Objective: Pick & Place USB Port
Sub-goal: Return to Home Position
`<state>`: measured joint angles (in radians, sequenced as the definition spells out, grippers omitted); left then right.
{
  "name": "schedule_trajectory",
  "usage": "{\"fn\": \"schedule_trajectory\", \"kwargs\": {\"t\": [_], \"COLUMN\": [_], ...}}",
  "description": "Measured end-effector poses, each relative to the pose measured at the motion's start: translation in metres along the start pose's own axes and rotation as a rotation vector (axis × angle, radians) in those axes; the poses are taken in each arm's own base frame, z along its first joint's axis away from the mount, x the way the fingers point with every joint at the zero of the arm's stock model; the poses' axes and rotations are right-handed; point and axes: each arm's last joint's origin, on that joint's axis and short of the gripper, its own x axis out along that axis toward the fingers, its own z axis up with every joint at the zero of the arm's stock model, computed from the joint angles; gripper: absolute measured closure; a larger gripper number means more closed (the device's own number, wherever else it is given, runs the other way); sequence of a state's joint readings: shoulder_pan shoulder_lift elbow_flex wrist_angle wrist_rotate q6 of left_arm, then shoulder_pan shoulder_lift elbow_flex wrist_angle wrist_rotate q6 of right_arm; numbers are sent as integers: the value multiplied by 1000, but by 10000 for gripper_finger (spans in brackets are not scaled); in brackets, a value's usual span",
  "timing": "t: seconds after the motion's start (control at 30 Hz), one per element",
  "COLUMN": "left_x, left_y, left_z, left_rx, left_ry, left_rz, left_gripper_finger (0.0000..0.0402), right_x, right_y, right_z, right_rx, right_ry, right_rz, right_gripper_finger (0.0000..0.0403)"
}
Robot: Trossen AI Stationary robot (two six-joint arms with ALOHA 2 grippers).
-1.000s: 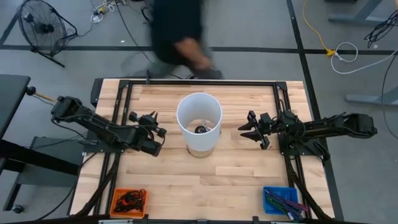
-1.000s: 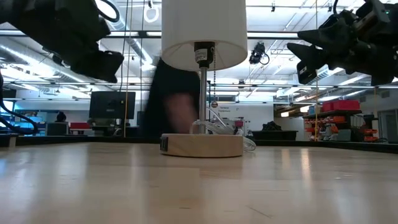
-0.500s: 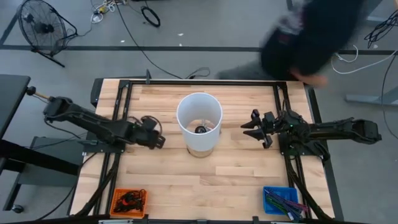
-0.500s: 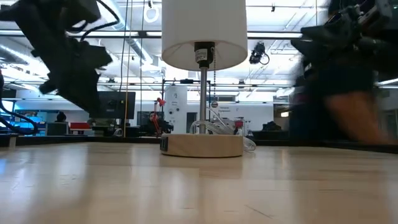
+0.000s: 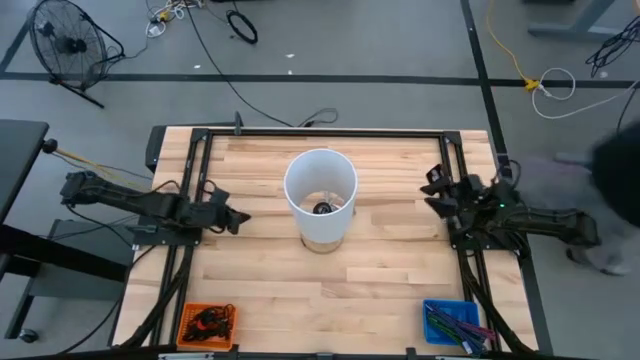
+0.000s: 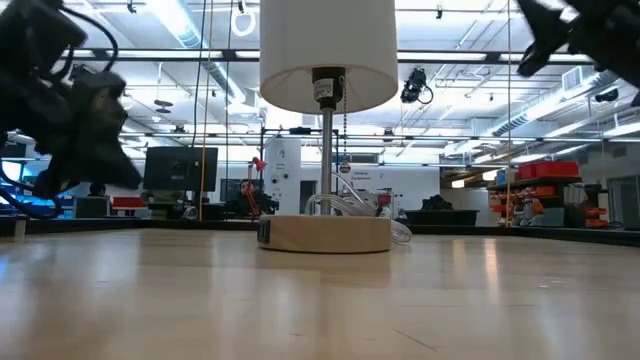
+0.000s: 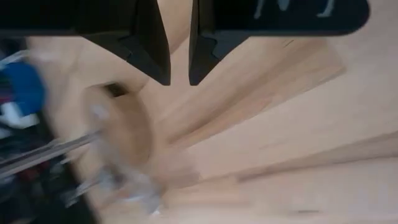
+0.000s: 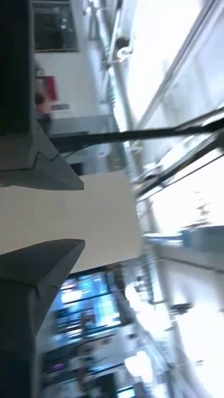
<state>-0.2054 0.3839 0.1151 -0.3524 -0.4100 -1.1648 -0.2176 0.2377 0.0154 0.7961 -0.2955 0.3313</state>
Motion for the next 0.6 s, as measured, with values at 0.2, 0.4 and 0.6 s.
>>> {"fn": "schedule_trajectory", "kwargs": {"t": [0.2,0.4,0.6], "left_x": [-14,-34,-34], "left_y": [-11,-12,-19], "left_z": [11,21,25], "left_rx": [-89,-183,-251], "left_ry": [-74,-160,-232], "left_rz": [-193,-391,-522], "left_gripper_finger": [342,342,342], "right_x": [-12,-19,-19], "right_y": [11,19,19], "right_z": [20,34,35], "right_rx": [-53,-95,-96], "right_ry": [-164,-311,-327], "right_rz": [57,124,131], "right_gripper_finger": [266,266,266]}}
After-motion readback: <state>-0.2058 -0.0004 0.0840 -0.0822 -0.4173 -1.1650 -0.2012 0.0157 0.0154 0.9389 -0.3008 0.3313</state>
